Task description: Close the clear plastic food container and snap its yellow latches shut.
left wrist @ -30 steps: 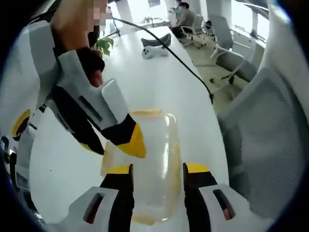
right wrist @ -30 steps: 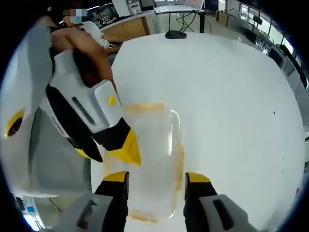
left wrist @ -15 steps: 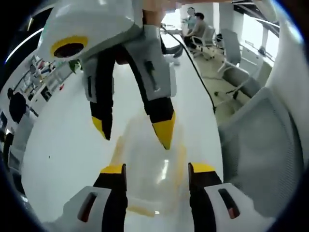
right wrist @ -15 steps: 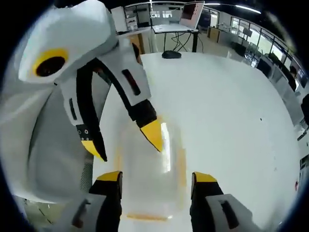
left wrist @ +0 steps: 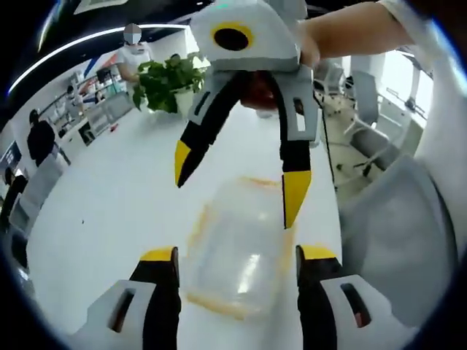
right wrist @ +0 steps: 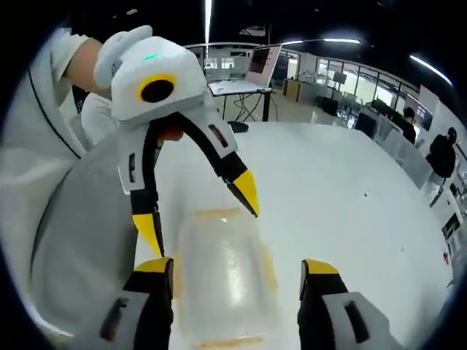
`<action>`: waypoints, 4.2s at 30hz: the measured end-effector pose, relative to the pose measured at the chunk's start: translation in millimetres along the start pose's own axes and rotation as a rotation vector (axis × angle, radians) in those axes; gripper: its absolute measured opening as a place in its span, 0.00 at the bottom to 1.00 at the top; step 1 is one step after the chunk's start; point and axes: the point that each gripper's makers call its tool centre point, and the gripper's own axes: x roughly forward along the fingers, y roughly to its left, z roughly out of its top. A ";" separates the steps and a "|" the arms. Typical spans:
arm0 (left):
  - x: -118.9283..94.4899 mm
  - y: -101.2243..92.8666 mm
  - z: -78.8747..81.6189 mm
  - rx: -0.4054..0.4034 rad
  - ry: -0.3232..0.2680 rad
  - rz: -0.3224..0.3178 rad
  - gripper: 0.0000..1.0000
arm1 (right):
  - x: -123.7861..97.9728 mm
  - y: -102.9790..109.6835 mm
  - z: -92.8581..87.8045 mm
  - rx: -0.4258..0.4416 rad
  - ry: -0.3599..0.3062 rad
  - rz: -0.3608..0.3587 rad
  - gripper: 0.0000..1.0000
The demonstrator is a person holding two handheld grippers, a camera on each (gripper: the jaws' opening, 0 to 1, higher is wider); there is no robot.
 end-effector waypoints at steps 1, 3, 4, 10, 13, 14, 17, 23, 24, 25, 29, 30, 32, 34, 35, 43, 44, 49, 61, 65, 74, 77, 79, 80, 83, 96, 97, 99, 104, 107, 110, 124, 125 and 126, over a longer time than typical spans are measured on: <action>-1.1 2.0 -1.1 -0.009 -0.002 0.008 0.69 | -1.7 -1.6 2.6 0.018 -0.030 -0.018 0.72; -3.7 2.0 -2.1 -0.008 -0.016 0.011 0.68 | -6.8 -4.2 3.6 0.044 -0.069 -0.053 0.74; -4.7 1.5 -2.4 -0.011 -0.021 0.010 0.68 | -9.5 -2.8 1.9 0.048 -0.078 -0.059 0.73; -9.8 3.7 0.0 -0.046 -0.093 0.026 0.70 | -18.0 -2.8 3.9 0.111 -0.195 -0.129 0.81; -9.3 5.2 -3.0 -0.046 -0.101 0.037 0.70 | -20.3 -0.4 -1.6 0.130 -0.224 -0.155 0.81; -9.6 5.9 -3.4 -0.055 -0.109 0.041 0.70 | -19.8 -0.3 -3.0 0.122 -0.226 -0.168 0.81; -10.6 9.8 -3.4 -0.072 -0.132 0.054 0.71 | -16.9 4.2 -7.4 0.124 -0.238 -0.180 0.83; -12.5 9.3 -0.9 -0.108 -0.204 0.060 0.73 | -14.9 5.9 -15.6 0.128 -0.253 -0.206 0.85; -11.6 8.7 -2.5 -0.107 -0.203 0.062 0.73 | -14.5 5.7 -18.8 0.131 -0.251 -0.207 0.85; -10.6 8.2 -4.5 -0.106 -0.198 0.064 0.74 | -14.4 7.0 -20.6 0.143 -0.253 -0.201 0.84; -5.1 5.3 -14.6 -0.110 -0.188 0.064 0.75 | -14.3 6.8 -30.7 0.156 -0.258 -0.216 0.85; -4.1 3.7 -16.9 -0.107 -0.185 0.062 0.76 | -14.3 6.4 -32.9 0.163 -0.258 -0.218 0.86; -3.7 2.4 -19.1 -0.109 -0.191 0.056 0.76 | -13.5 8.4 -36.8 0.182 -0.261 -0.210 0.87; -2.6 2.3 -24.7 -0.112 -0.182 0.060 0.77 | -11.7 10.2 -42.8 0.177 -0.245 -0.215 0.87; -2.8 2.7 -26.2 -0.119 -0.184 0.058 0.76 | -10.1 11.2 -49.6 0.166 -0.214 -0.217 0.86; 1.1 0.0 -40.0 -0.125 -0.165 0.048 0.75 | -4.4 15.9 -62.0 0.170 -0.198 -0.221 0.83; 1.6 0.4 -40.8 -0.126 -0.164 0.048 0.75 | -3.7 15.0 -64.0 0.177 -0.192 -0.228 0.84; 6.6 0.7 -48.9 -0.114 -0.132 0.050 0.74 | -0.7 13.8 -72.1 0.157 -0.172 -0.239 0.76; 11.3 4.4 -58.1 -0.103 -0.105 0.063 0.69 | 0.0 10.4 -76.6 0.155 -0.156 -0.259 0.66; 11.0 6.2 -56.4 -0.131 -0.121 0.076 0.66 | -0.1 10.2 -75.6 0.161 -0.160 -0.259 0.66; 12.6 6.9 -56.7 -0.132 -0.109 0.088 0.66 | -0.5 9.4 -74.6 0.174 -0.178 -0.265 0.65; 12.4 6.8 -57.7 -0.135 -0.107 0.091 0.65 | -0.3 9.6 -73.9 0.177 -0.181 -0.265 0.65; 11.6 7.2 -59.1 -0.139 -0.106 0.094 0.65 | 0.5 9.4 -73.1 0.178 -0.182 -0.265 0.65; 11.3 7.7 -59.4 -0.139 -0.105 0.096 0.65 | 1.4 9.6 -72.4 0.179 -0.181 -0.265 0.64; 8.7 8.5 -61.7 -0.141 -0.104 0.098 0.65 | 3.3 9.9 -70.4 0.178 -0.184 -0.262 0.64; -11.8 18.3 -80.8 -0.165 -0.088 0.119 0.64 | 24.9 12.5 -50.8 0.162 -0.191 -0.237 0.64; -14.0 19.2 -82.8 -0.167 -0.088 0.120 0.64 | 26.4 12.7 -49.4 0.161 -0.192 -0.236 0.64; -15.8 20.5 -84.8 -0.168 -0.086 0.120 0.64 | 29.7 13.5 -46.2 0.158 -0.194 -0.231 0.63; -23.7 25.8 -92.0 -0.173 -0.077 0.127 0.64 | 38.8 13.5 -37.4 0.154 -0.193 -0.226 0.63; -29.3 29.5 -97.6 -0.175 -0.074 0.131 0.64 | 44.4 13.1 -32.8 0.151 -0.193 -0.222 0.63; -35.4 33.0 -103.6 -0.181 -0.073 0.135 0.64 | 50.9 14.3 -26.3 0.150 -0.193 -0.217 0.63; -62.1 53.9 -130.0 -0.192 -0.069 0.145 0.64 | 82.5 13.0 2.4 0.138 -0.185 -0.197 0.63; -63.0 55.6 -131.0 -0.192 -0.069 0.146 0.64 | 84.6 11.6 4.1 0.137 -0.185 -0.196 0.63; -64.0 57.7 -131.5 -0.193 -0.068 0.147 0.64 | 85.7 10.6 5.1 0.137 -0.185 -0.195 0.63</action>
